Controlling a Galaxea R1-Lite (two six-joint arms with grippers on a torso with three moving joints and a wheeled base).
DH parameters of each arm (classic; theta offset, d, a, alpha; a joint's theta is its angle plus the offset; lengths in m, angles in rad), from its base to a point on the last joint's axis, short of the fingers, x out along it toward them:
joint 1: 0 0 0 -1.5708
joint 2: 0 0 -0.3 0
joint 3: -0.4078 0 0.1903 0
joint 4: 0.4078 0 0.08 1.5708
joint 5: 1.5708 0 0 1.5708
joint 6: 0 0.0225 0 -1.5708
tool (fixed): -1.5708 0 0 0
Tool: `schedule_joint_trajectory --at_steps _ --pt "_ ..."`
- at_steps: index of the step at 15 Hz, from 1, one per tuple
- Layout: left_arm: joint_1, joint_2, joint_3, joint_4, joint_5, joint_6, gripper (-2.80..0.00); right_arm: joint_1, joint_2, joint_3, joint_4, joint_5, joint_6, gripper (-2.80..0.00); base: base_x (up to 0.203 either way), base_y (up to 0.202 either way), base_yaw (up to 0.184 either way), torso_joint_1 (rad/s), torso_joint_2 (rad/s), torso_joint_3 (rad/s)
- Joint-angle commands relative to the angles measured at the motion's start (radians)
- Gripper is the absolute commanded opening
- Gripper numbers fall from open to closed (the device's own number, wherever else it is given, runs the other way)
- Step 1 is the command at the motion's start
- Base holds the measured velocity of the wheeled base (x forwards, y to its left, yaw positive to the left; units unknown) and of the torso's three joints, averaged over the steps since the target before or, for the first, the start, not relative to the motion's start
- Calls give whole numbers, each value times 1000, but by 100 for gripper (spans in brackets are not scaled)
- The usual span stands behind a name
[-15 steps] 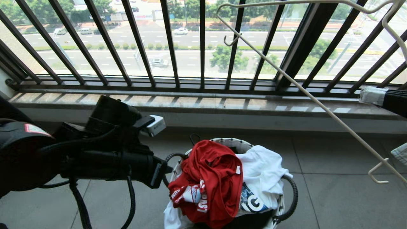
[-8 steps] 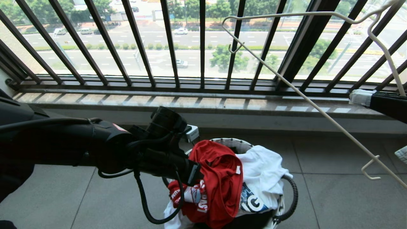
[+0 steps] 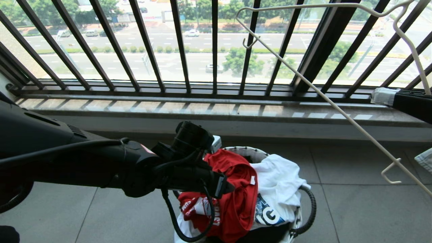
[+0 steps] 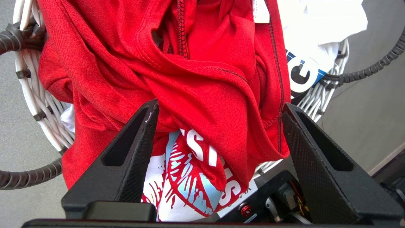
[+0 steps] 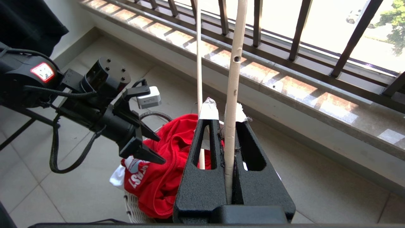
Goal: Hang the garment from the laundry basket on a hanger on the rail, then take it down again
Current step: Pick up clothes from the basket
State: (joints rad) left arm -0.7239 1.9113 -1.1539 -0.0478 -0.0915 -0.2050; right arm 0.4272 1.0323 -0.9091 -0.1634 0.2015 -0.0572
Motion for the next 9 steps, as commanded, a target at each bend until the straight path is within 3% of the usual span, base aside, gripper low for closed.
schedule_joint_trajectory --at_steps 1,3,7,8,9 --pt "-14 63 8 -60 73 -9 0 1 -5 2 -2 1 -1 -280 0 0 0 0 0 0" --pt "-15 100 2 -67 125 -6 0 1 -5 3 -2 1 -1 -280 0 0 0 0 0 0" --pt "-24 130 -9 -68 163 -9 0 1 -3 1 -2 3 -3 -280 0 0 0 0 0 0" --pt "-32 145 -6 -69 202 -9 -280 1 -3 3 -2 3 -3 -280 0 0 0 0 0 0" --pt "-37 153 -12 -68 225 -12 -280 1 -1 3 -2 3 -3 -280 0 0 0 0 0 0"
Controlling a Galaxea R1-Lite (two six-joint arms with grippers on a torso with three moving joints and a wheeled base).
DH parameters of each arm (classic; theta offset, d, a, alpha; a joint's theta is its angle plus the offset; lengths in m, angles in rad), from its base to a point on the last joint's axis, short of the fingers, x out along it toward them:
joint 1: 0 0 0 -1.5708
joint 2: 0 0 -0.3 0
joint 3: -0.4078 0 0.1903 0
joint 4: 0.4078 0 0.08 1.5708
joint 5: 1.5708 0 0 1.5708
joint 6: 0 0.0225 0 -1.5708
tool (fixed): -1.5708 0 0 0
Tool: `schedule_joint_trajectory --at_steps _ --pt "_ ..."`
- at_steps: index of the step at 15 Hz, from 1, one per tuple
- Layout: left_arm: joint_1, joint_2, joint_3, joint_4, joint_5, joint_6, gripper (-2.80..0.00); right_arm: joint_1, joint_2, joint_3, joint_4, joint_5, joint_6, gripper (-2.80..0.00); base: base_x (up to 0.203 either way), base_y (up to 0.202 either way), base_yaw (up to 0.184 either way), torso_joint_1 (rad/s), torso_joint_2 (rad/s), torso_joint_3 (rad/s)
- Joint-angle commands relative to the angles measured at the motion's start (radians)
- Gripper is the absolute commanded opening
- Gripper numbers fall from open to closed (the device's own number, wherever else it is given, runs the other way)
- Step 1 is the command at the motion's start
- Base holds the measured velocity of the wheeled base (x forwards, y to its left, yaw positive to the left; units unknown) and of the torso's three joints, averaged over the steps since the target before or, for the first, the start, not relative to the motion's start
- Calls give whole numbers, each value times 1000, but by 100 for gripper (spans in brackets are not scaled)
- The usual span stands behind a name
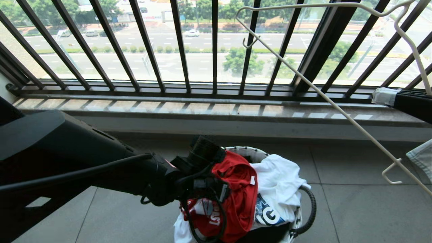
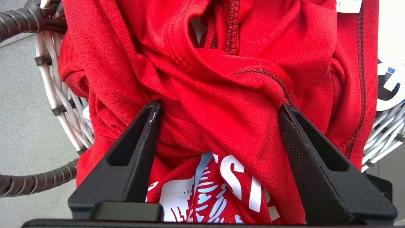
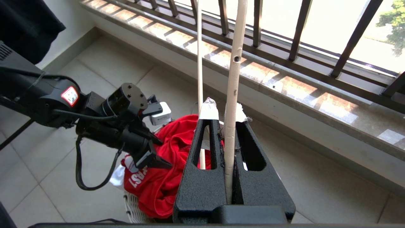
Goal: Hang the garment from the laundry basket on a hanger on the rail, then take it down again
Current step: Pick up clothes from the basket
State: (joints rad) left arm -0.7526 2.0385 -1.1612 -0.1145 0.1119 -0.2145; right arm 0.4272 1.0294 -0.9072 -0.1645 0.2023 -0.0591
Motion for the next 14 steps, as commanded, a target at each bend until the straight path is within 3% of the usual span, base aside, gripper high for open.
schedule_joint_trajectory --at_steps 1,5,10,12,14 --pt "-17 16 -3 -1 23 -2 -280 1 3 1 -1 2 -1 -280 0 0 0 0 0 0" --pt "-19 -43 3 28 30 15 -280 1 8 1 -1 3 -2 -280 0 0 0 0 0 0" --pt "-20 -145 -51 416 53 83 -280 1 9 1 -1 3 -1 -280 0 0 0 0 0 0" --pt "-20 -213 -62 608 72 185 -280 1 11 1 -1 3 -1 -280 0 0 0 0 0 0" --pt "-20 -248 -55 666 125 218 -280 1 15 2 -1 3 -1 -280 0 0 0 0 0 0"
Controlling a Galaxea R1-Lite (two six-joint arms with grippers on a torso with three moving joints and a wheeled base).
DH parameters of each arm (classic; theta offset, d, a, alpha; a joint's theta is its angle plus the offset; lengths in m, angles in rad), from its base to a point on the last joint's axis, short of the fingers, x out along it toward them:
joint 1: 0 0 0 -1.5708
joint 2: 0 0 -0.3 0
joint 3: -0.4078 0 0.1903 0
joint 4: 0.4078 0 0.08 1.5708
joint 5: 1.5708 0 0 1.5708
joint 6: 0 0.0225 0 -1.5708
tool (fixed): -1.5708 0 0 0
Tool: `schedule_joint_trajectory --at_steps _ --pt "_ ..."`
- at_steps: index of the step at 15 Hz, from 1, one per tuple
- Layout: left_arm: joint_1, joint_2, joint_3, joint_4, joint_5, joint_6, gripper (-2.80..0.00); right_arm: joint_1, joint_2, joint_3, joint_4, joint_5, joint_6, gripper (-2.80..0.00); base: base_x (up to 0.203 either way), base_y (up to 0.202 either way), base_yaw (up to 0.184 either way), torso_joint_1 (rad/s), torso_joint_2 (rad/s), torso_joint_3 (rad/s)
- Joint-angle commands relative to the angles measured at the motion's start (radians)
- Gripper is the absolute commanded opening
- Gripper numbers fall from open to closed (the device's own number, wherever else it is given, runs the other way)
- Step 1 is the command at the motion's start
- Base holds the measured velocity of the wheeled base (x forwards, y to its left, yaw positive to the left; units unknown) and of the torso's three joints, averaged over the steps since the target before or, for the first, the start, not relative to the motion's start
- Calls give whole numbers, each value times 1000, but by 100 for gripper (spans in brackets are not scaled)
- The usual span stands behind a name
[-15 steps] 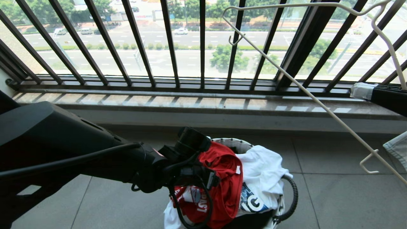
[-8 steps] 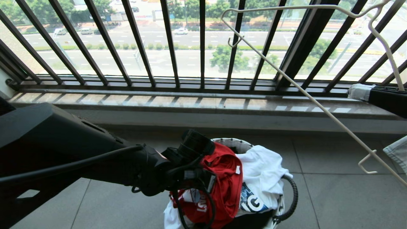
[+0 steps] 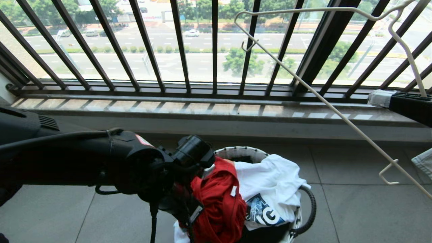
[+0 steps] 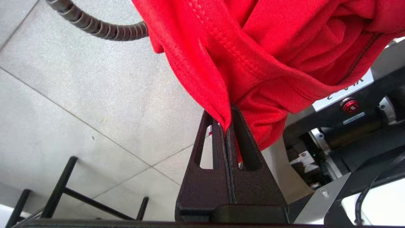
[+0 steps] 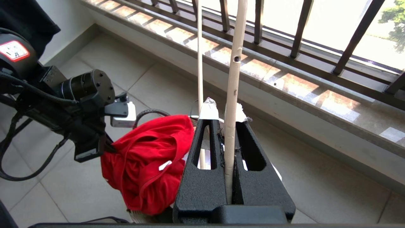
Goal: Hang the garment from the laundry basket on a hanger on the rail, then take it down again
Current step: Pick up clothes from the basket
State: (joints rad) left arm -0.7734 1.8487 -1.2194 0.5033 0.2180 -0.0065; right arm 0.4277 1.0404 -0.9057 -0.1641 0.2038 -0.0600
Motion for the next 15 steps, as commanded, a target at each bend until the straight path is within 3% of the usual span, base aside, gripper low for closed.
schedule_joint_trajectory --at_steps 1,2,6,11,12,15 --pt "0 -67 10 106 21 43 -280 0 5 0 -2 0 0 -280 0 0 0 0 0 0" --pt "-10 -67 12 153 21 83 -280 0 6 -1 -2 2 0 -280 0 0 0 0 0 0" --pt "-50 43 14 153 21 72 -280 0 10 1 -2 0 0 -280 0 0 0 0 0 0" --pt "-90 160 15 76 24 11 -280 -1 9 -2 -2 0 0 -280 0 0 0 0 0 0" --pt "-90 161 15 75 24 11 0 -1 10 -1 -2 0 0 -280 0 0 0 0 0 0" --pt "-90 131 14 75 24 8 0 0 9 -1 -2 0 0 -280 0 0 0 0 0 0"
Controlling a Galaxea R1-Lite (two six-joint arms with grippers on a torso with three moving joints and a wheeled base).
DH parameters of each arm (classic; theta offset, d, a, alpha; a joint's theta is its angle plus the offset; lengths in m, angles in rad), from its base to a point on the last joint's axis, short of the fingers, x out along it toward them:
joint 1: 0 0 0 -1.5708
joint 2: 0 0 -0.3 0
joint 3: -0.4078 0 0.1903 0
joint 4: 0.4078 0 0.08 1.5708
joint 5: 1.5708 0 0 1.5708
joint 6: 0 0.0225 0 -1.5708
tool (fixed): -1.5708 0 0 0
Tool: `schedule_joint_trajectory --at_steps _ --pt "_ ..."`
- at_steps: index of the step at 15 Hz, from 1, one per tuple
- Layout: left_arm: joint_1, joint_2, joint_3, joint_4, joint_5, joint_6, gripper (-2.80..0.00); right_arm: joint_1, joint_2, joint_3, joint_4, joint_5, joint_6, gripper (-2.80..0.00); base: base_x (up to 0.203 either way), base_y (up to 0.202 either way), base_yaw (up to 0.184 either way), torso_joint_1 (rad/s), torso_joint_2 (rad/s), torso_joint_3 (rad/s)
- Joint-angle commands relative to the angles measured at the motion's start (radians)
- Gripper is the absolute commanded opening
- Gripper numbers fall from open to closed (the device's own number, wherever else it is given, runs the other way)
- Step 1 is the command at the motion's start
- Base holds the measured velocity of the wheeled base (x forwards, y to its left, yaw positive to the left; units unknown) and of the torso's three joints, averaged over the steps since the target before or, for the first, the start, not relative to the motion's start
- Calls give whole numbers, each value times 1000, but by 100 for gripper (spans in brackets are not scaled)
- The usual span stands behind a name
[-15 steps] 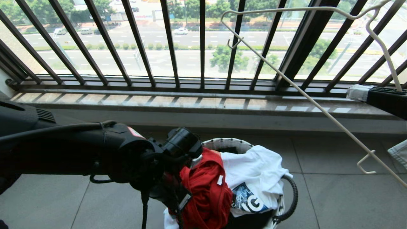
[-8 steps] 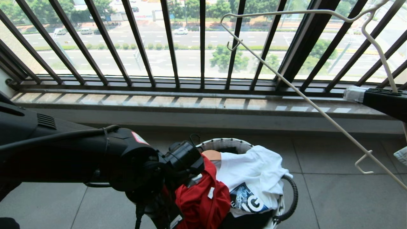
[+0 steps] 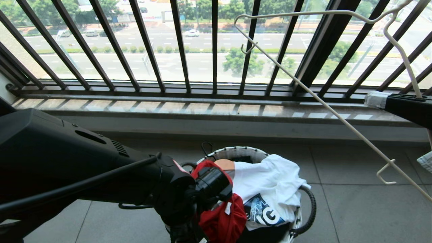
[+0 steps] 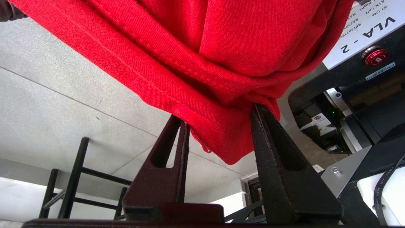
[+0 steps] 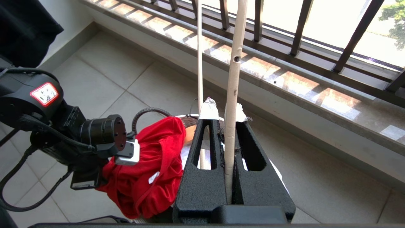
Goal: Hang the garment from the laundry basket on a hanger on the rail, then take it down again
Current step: Pick up clothes from the basket
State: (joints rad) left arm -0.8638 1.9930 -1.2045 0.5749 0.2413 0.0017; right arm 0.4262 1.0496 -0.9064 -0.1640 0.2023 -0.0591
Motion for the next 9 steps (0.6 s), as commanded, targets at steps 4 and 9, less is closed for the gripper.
schedule_joint_trajectory --at_steps 4,9 --pt "3 -164 4 10 1 1 0 0 1 0 -2 2 -2 -280 0 0 0 0 0 0" --pt "47 -292 -10 -21 0 -8 0 2 1 0 -2 2 -1 -280 0 0 0 0 0 0"
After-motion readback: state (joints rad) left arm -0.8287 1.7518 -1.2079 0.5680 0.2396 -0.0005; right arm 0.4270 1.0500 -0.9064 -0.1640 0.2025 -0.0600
